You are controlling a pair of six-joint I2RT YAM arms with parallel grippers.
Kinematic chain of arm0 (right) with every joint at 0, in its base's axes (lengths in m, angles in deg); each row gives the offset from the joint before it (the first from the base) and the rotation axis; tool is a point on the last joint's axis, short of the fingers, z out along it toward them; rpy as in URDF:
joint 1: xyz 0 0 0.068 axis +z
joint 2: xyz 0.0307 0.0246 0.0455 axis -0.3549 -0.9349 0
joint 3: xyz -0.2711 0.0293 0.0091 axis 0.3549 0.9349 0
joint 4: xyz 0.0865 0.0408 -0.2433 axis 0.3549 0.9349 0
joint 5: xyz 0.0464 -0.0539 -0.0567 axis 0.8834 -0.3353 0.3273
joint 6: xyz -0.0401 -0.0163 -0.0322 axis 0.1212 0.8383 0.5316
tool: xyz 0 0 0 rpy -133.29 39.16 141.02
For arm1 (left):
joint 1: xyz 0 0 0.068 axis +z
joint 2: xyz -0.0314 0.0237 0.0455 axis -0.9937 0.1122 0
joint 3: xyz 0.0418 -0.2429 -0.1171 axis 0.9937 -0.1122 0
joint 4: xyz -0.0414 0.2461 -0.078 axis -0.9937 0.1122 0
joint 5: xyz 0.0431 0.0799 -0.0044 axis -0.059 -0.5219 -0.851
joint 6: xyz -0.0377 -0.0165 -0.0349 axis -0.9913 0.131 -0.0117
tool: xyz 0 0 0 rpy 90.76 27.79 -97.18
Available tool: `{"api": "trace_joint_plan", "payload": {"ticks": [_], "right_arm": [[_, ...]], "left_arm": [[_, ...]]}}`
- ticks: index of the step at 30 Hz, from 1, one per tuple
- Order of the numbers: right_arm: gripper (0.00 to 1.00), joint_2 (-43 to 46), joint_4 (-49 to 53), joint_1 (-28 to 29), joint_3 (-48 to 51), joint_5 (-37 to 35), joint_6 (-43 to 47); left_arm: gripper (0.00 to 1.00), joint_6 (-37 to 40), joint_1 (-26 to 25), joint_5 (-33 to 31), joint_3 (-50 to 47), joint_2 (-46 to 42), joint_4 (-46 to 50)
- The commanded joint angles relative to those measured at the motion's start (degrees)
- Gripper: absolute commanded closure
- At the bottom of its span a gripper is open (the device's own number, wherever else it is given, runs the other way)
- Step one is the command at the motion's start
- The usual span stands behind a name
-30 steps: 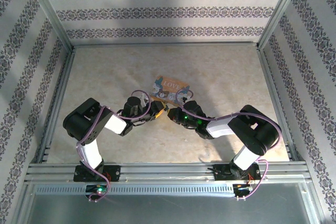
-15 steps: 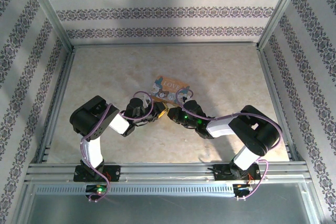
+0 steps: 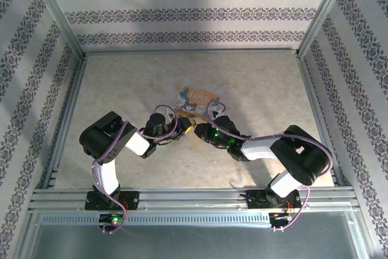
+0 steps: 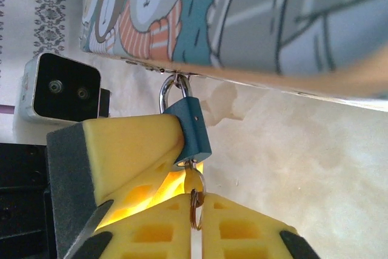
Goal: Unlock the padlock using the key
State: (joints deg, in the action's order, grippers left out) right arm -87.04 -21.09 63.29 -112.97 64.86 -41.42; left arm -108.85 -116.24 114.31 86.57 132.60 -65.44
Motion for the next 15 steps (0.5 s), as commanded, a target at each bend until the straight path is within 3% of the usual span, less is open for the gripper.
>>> {"api": "trace_joint_plan", "payload": {"ticks": [1, 8, 15], "right_arm": [[0.82, 5.85, -0.21, -1.18, 2.12, -1.24, 2.6], [0.61, 22.55, 19.85, -3.93, 2.53, -5.47, 13.91], [0.52, 37.65, 35.68, -4.96, -1.11, -10.16, 31.4]], "left_arm": [[0.87, 1.32, -0.79, -3.51, -0.7, -2.92, 1.24], [0.89, 1.69, -1.54, -5.01, -0.88, -6.42, 4.0], [0.91, 1.77, -2.46, -6.05, -0.93, -9.6, 7.34]]}}
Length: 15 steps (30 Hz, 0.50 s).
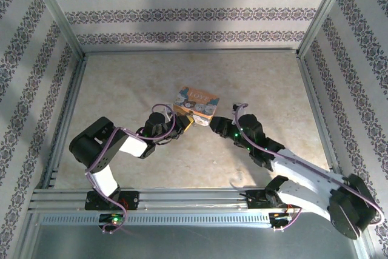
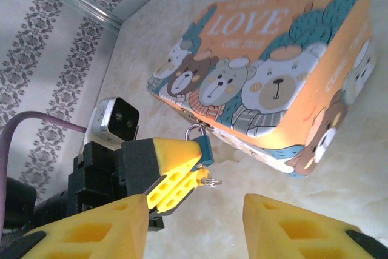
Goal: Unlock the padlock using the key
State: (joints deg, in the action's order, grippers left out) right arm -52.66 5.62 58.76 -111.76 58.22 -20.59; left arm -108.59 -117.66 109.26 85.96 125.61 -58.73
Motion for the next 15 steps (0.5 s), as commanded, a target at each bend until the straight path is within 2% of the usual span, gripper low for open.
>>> {"api": "trace_joint_plan", "payload": {"ticks": [1, 7, 15], "right_arm": [[0.52, 4.49, 10.5, -0.32, -2.99, -3.91, 13.48], [0.51, 8.49, 20.4, 0.18, -8.72, -7.36, 33.34], [0.52, 13.53, 18.18, 1.58, -7.85, -7.12, 54.69]], "left_arm": [[0.91, 1.59, -1.13, -1.2, -0.3, -3.22, 1.53], [0.93, 1.6, -1.49, -2.34, -0.35, -6.93, 5.58], [0.97, -0.69, -1.8, -4.35, -1.04, -11.84, 12.45]]}}
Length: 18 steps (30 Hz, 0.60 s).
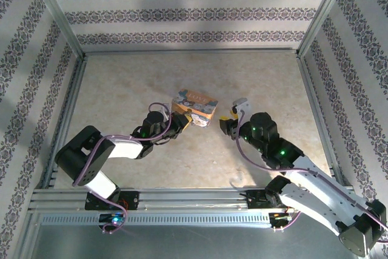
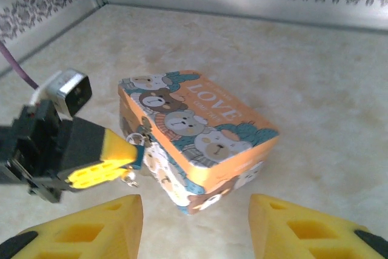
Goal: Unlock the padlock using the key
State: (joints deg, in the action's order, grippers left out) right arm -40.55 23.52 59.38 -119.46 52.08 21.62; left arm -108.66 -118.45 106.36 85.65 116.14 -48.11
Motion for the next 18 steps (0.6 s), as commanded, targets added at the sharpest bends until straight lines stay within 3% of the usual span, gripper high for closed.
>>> {"api": "trace_joint_plan", "payload": {"ticks": [1, 8, 12, 18], "right_arm": [[0.52, 1.85, -0.26, 1.2, 0.24, -0.83, 15.48], [0.44, 0.79, 0.47, 3.49, 0.25, 0.43, 32.92], [0.35, -0.39, -1.37, 5.43, 2.12, 2.8, 44.38], [0.34, -6.84, -1.95, 9.76, 0.47, 0.69, 51.76]], "left_arm": [[0.97, -1.23, -1.08, -1.52, -0.85, -2.86, 2.12], [0.98, -3.34, -1.74, -1.95, -0.14, -5.96, 6.21], [0.98, -4.3, -2.11, -2.64, -0.04, -7.84, 8.45], [0.98, -5.42, -2.37, -3.3, -0.09, -10.31, 10.63]]}}
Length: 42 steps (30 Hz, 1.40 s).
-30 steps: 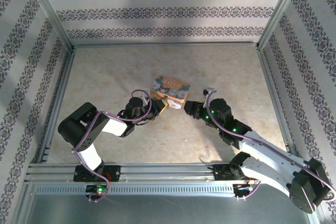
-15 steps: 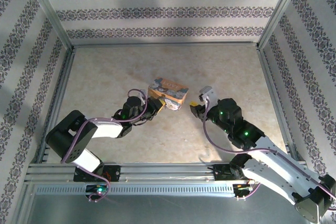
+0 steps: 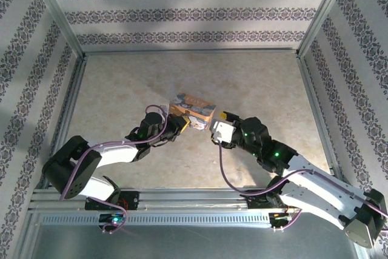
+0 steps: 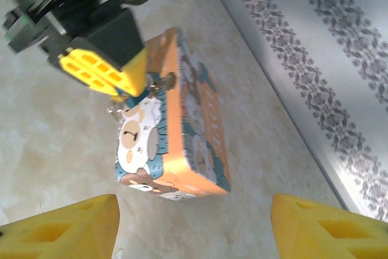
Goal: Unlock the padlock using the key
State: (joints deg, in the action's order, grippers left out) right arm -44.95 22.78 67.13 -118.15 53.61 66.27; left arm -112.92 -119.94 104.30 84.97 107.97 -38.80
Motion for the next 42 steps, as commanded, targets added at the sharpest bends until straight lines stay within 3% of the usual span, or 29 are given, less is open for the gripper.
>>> {"api": "trace_joint_plan", "payload": {"ticks": [1, 17, 42], "right_arm": [[0.34, -3.7, -1.61, 2.81, -0.9, -1.38, 8.02], [0.55, -21.02, -17.28, 5.86, -2.13, -1.69, 6.09], [0.7, -28.36, -23.01, 6.74, -3.5, -2.03, 6.06]], "left_arm": [[0.98, -1.13, -0.95, -1.29, 0.59, -2.42, 1.58], [1.0, -5.16, -1.76, -1.6, 1.74, -2.83, 1.77], [1.0, -6.15, -2.3, -1.76, 2.17, -2.61, 1.7]]}}
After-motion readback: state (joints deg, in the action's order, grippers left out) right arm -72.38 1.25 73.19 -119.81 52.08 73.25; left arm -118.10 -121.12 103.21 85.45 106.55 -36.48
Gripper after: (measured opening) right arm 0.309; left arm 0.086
